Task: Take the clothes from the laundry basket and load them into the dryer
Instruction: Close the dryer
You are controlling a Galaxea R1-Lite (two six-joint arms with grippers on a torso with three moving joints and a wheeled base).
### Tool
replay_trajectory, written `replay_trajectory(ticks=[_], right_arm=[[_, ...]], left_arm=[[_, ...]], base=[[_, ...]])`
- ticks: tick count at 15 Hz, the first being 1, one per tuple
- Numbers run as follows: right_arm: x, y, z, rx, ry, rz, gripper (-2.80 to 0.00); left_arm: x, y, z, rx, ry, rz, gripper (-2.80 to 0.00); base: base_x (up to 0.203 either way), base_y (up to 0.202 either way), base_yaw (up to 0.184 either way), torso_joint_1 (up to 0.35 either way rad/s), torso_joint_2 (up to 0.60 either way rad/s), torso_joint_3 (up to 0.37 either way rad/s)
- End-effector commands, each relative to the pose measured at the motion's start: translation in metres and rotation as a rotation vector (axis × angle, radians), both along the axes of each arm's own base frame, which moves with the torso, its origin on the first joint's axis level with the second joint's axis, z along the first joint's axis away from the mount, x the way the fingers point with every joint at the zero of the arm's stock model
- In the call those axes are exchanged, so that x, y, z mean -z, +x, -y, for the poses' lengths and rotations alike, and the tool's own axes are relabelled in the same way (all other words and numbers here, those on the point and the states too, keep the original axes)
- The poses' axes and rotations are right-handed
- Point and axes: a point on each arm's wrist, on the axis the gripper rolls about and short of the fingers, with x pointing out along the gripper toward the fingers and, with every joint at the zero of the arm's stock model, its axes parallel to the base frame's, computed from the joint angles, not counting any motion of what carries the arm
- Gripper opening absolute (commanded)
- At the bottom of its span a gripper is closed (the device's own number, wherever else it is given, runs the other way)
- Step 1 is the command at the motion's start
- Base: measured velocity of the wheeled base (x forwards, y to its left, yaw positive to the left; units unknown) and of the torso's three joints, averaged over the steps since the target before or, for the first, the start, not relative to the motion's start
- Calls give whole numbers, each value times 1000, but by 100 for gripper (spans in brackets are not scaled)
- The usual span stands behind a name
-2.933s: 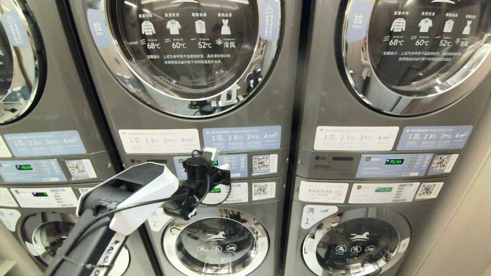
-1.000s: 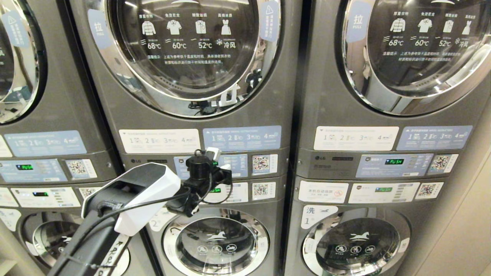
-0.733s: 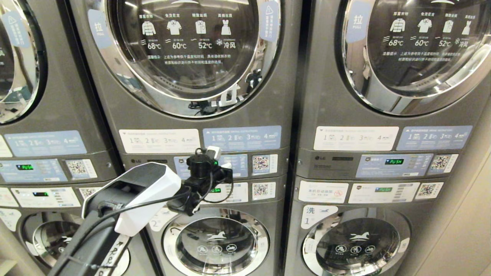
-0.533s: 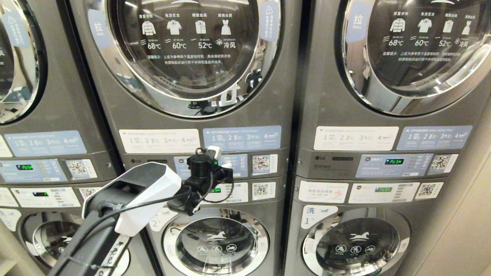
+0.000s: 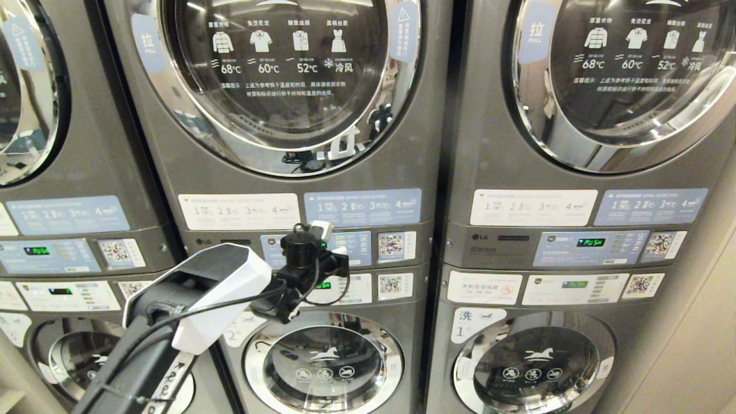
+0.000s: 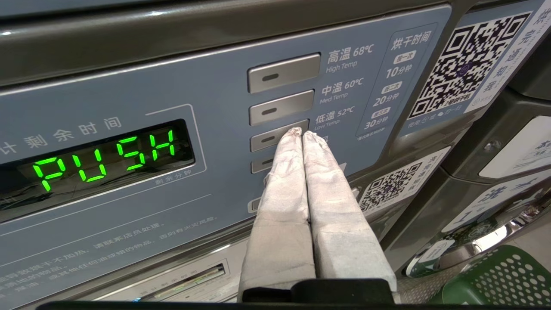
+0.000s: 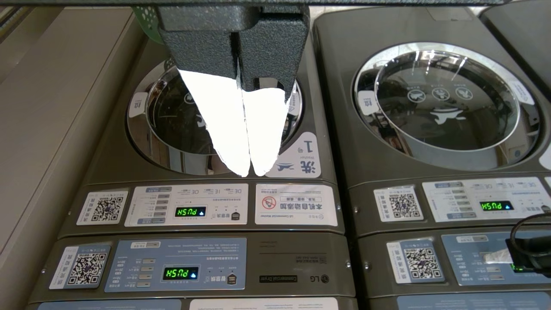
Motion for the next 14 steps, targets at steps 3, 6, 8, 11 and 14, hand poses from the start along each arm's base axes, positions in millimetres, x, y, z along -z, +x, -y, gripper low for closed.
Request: replay_trajectory(ticks=[3,6,8,11,14], right_arm=[[0,0,0,0,0,0,-280],[0,0,0,0,0,0,-280],[0,0,0,0,0,0,-280],[0,0,0,0,0,0,-280],[0,0,0,0,0,0,-280]], left_arm=[[-1,2,-4,-10,-3,7,-280],[-3,2,-4,-10,-3,12,-280],[-4,4,-5,-27,3,4,-280],[-11,1,-2,-26,3,12,-280],[-20,-21,-3,-11,10,2,-280]], base=[[0,0,0,0,0,0],[0,0,0,0,0,0],[0,0,0,0,0,0],[0,0,0,0,0,0],[0,0,0,0,0,0]])
